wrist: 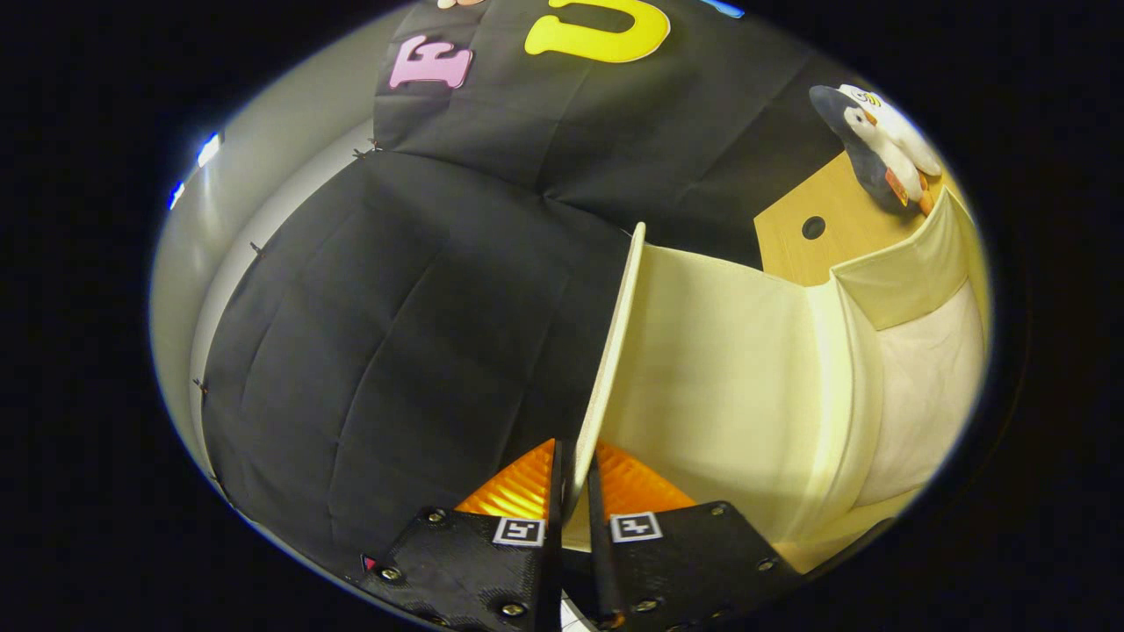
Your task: Open the storage box then place both shoes into the box .Put the left shoe in first, then the right shoe, with the right side of both shoes facing outward in a uniform manner.
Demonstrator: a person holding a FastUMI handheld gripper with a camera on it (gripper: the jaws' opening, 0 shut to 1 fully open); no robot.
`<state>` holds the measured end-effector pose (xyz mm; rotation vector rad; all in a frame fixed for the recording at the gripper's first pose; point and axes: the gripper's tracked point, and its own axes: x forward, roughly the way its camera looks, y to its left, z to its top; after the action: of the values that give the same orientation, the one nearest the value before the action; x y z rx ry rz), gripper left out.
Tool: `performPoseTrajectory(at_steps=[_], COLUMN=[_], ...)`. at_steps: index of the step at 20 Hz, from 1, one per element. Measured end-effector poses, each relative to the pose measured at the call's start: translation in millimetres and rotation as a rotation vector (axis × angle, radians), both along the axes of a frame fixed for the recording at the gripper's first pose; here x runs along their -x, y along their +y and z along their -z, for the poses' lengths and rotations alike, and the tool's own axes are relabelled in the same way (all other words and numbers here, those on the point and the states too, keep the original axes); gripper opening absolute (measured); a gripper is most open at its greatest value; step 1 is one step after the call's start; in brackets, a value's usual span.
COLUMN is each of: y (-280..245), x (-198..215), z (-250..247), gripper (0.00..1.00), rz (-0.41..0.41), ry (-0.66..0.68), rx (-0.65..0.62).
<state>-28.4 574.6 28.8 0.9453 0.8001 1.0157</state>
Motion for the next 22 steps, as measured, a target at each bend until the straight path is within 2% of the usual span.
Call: performPoseTrajectory(at_steps=[3,5,6,7,11,16,22], y=[-5,-14,-18,-24,-59,-121,-223], x=[-5,-11,-14,-18,-27,-45,-67], z=[6,10,11,14,22,34,50], gripper=[0.68,0.80,0.81,0.98,0.97,0.97,0.97], rz=[0.028,0.055,0.068,0.079,0.109,0.167,0.264], ry=[-0.020,-0.032,-0.038,-0.046,-0.094,-0.247,-0.393], rx=[0.028,0.047,0.055,0.067,0.124,0.267,0.457])
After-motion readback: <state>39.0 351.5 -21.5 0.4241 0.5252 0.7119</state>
